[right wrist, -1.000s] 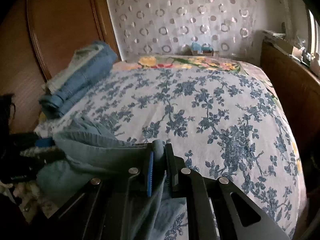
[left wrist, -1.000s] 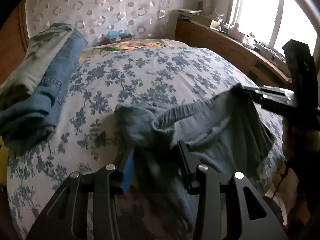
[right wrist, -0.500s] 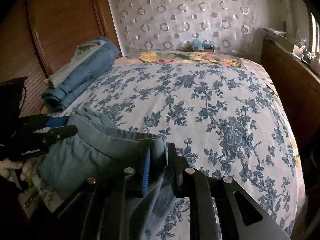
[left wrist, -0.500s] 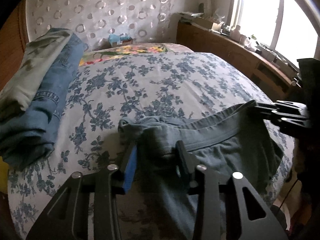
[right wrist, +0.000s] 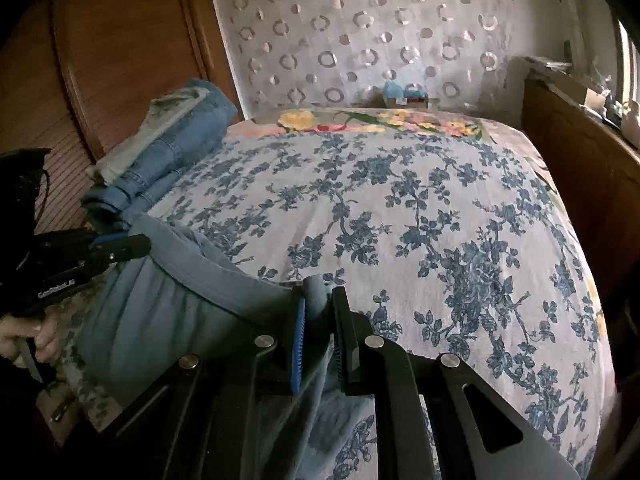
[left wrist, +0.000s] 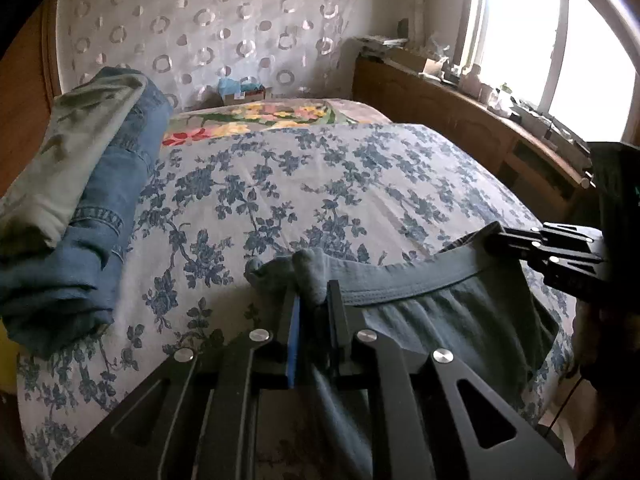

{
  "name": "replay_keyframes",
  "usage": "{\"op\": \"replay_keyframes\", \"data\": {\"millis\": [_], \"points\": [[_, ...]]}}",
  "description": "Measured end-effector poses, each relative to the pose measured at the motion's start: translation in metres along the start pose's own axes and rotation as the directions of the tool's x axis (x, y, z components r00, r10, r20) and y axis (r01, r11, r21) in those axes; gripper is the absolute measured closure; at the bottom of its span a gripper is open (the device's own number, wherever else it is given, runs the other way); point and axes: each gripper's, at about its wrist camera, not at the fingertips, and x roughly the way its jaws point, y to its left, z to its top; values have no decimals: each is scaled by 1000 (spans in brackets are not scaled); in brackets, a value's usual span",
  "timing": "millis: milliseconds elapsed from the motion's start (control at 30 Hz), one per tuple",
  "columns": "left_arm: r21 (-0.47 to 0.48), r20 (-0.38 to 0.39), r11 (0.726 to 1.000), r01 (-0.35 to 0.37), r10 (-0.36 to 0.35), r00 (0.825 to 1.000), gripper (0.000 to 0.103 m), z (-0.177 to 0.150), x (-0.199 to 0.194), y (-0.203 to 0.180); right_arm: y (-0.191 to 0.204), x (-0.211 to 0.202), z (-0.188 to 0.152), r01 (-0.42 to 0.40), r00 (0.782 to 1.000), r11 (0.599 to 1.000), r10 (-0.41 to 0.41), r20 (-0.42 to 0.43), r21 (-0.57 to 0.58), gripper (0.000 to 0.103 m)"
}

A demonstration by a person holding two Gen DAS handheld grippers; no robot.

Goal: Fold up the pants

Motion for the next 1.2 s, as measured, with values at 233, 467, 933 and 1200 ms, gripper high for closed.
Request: {"op": "replay_keyframes", "data": {"millis": [233,467,933,1200], "points": [[44,17,999,-13,12,1000,81,-4,-15,-14,-4,0,0,-5,1000,1000,5,-6,30,90],[81,50,997,-2,-2,999,60,-6,-35,-29,0,-17,-6,27,999,1000,-27,23,1,87],[91,-27,996,5,-2,1000,57,-24,-20,-43,13,-52,-34,0,999,999,2,35,-49,86],[35,-66,999,-13,15,998,57,-37,-13,-25,8,-55,-50,8,1000,999,-8,1,-34,69]]}}
